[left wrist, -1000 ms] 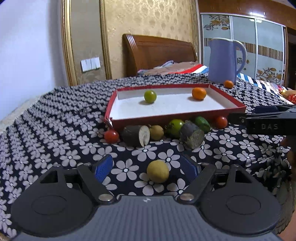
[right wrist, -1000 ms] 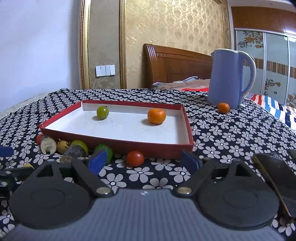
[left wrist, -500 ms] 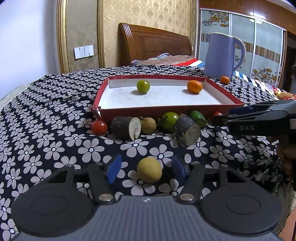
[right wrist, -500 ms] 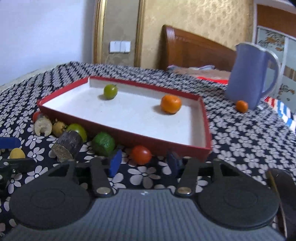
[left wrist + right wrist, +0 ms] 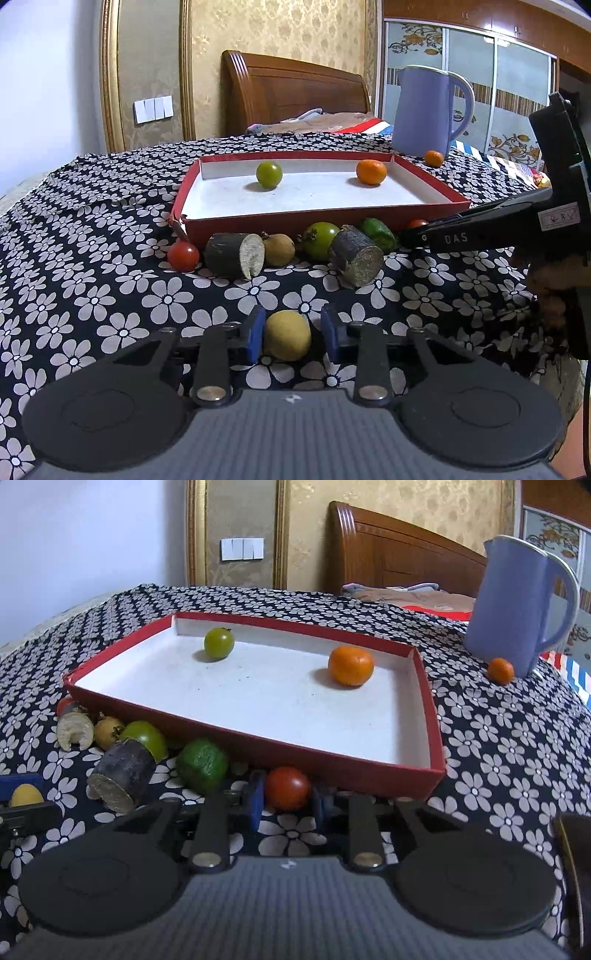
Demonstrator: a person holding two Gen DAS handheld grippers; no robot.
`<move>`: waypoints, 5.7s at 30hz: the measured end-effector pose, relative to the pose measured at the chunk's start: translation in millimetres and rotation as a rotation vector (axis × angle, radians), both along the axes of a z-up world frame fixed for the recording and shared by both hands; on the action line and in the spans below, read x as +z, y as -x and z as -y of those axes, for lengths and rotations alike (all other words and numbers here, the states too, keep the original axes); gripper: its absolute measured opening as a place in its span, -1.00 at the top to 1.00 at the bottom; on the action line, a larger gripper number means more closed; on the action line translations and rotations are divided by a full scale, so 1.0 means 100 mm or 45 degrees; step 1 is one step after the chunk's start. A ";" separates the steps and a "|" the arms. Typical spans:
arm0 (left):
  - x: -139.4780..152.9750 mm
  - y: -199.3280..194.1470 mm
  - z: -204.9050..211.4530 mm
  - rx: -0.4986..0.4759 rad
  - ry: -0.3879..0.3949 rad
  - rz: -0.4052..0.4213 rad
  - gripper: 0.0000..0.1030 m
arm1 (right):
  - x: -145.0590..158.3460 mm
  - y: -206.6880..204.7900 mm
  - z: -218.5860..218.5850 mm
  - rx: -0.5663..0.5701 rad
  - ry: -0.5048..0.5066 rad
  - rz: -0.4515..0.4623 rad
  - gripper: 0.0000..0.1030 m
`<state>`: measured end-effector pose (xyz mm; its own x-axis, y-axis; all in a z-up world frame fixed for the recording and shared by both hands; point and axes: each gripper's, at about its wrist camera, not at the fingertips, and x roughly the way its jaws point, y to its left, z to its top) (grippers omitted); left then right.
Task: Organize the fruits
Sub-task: 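Grasp the yellow fruit with the left tool while the right tool reaches the red tomato, then close the right tool on the red cherry tomato while the left tool holds the yellow fruit, then carry the tomato and yellow fruit into the tray and lower them with both tools, then open both tools to release the tomato and yellow fruit in the tray, then grasp the dark cylinder piece with the right tool while the left tool grasps the cut eggplant piece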
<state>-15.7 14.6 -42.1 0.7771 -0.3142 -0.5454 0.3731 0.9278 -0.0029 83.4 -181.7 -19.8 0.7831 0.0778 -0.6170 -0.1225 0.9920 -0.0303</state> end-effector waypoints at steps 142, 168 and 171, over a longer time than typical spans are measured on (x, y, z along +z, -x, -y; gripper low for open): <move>0.59 -0.93 -0.41 0.239 0.053 0.080 -0.23 | 0.47 0.30 0.07 -0.113 -0.195 0.319 -0.35; 0.20 -0.38 -0.67 0.127 0.043 0.033 -0.23 | 0.03 0.26 -0.84 0.120 -0.058 0.080 0.33; 0.24 -0.41 -0.59 0.037 0.041 0.027 -0.23 | 0.04 0.32 -0.79 0.115 -0.063 0.095 0.34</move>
<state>25.6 74.0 -18.0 0.7975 -0.3089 -0.5183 0.3466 0.9377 -0.0255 51.8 -102.3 -15.6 0.8150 0.1791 -0.5511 -0.2109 0.9775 0.0058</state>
